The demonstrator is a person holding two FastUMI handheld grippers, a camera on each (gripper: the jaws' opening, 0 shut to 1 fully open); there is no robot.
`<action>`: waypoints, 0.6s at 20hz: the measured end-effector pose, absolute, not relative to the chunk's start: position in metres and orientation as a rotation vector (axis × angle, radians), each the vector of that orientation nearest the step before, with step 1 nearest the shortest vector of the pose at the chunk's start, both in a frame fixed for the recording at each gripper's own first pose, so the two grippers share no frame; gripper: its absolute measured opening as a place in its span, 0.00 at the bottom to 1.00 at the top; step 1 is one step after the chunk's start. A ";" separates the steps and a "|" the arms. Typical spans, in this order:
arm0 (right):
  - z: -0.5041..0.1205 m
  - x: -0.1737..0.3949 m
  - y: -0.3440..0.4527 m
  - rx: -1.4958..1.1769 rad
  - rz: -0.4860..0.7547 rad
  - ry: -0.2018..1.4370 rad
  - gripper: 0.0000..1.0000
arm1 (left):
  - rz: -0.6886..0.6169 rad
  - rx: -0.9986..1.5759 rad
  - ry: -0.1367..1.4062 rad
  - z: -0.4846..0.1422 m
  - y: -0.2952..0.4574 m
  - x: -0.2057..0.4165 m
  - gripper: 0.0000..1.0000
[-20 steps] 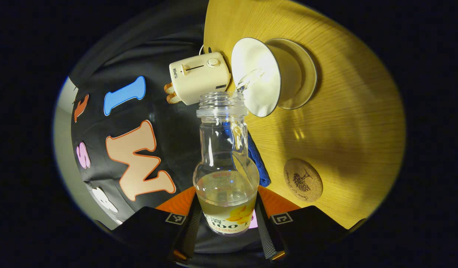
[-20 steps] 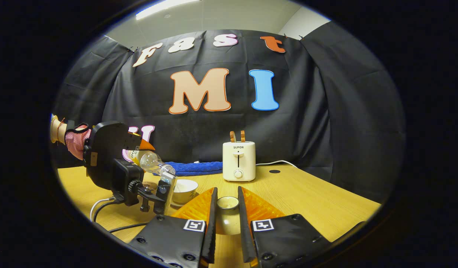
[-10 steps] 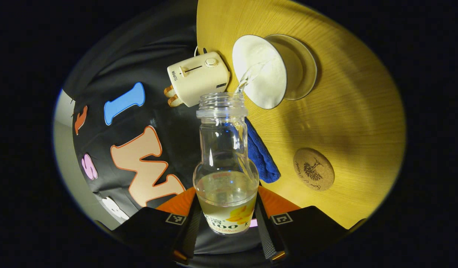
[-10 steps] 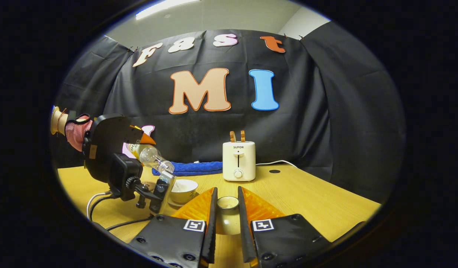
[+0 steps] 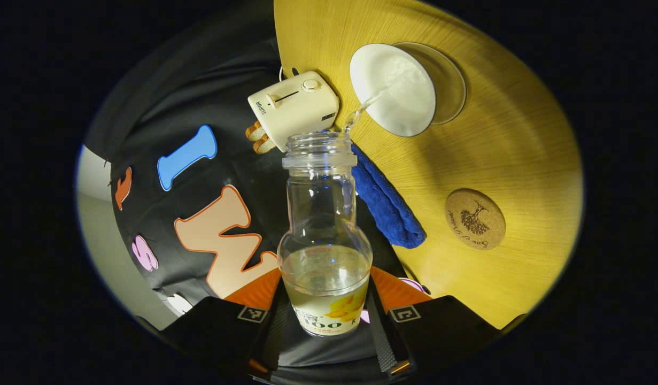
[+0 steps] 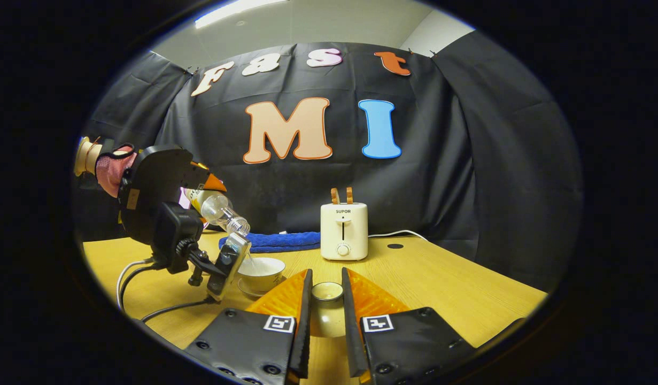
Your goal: Open the teacup lid with one hand, grasp the water bottle and pour water into the teacup with the other hand; after pouring, place the water bottle on the coaster and then close the teacup lid.
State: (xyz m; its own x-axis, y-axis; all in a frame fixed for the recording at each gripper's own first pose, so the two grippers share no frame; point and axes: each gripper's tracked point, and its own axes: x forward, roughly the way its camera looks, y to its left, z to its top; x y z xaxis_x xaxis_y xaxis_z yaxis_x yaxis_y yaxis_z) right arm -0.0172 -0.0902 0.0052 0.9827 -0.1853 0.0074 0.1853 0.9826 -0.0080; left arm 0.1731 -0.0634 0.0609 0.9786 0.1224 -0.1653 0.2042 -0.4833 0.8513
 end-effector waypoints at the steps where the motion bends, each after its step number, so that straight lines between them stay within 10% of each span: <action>1: 0.005 -0.018 -0.089 -0.009 -0.186 -0.006 0.31 | -0.099 2.085 0.229 0.062 -0.063 0.174 0.67; 12: 0.005 -0.017 -0.089 -0.009 -0.187 -0.007 0.31 | -0.175 1.693 0.275 0.008 -0.059 0.168 0.67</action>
State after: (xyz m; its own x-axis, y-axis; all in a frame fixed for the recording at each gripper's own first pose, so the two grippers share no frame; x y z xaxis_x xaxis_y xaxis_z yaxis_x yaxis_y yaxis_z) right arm -0.0175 -0.0891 0.0049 0.9825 -0.1861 0.0074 0.1862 0.9825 -0.0079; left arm 0.1681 -0.0587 0.0085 0.9589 0.0801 -0.2722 0.2806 -0.1232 0.9519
